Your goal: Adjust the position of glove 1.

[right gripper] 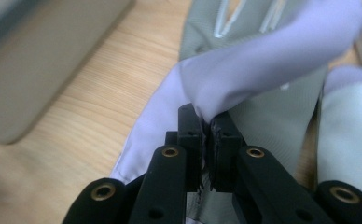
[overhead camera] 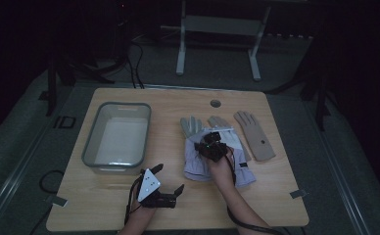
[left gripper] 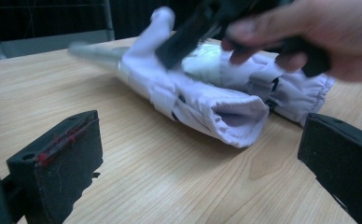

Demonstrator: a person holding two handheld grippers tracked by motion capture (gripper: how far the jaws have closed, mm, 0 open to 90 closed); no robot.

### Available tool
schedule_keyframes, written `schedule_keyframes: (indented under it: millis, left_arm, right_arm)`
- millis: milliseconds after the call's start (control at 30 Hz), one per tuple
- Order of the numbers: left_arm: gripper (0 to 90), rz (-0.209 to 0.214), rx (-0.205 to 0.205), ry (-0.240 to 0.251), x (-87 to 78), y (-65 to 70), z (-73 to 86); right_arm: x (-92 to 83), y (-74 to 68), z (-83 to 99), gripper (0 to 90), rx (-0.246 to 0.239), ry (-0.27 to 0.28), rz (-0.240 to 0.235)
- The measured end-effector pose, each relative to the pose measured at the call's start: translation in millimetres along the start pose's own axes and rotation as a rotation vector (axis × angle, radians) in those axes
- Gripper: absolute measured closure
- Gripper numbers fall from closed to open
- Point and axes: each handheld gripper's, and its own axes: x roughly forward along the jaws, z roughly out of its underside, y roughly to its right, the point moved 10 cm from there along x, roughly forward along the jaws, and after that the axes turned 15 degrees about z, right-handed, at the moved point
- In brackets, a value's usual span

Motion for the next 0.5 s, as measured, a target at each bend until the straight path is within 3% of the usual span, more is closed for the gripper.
schedule_keyframes:
  millis: [133, 200, 333, 400, 500]
  left_arm:
    - [0.1, 0.004, -0.008, 0.001, 0.1, -0.3, 0.0]
    - [0.1, 0.008, -0.010, -0.001, 0.3, -0.5, 0.1]
    - [0.1, 0.006, -0.002, -0.005, 0.9, 0.0, 0.2]
    - [0.1, 0.007, -0.001, -0.004, 0.8, 0.3, 0.2]
    - [0.1, 0.010, -0.011, -0.004, 0.8, -0.1, 0.3]
  right_arm:
    - [21.8, 2.1, 9.0, 84.7, 0.008, -0.040, 0.038]
    - [27.0, 2.4, 10.8, 84.1, 0.060, -0.045, 0.023]
    - [32.7, -0.7, 6.1, 80.6, 0.061, -0.033, 0.028]
    - [30.8, -2.2, 3.3, 75.0, 0.067, -0.037, 0.012]
    - [21.2, -2.4, -2.9, 58.2, 0.021, -0.009, -0.017]
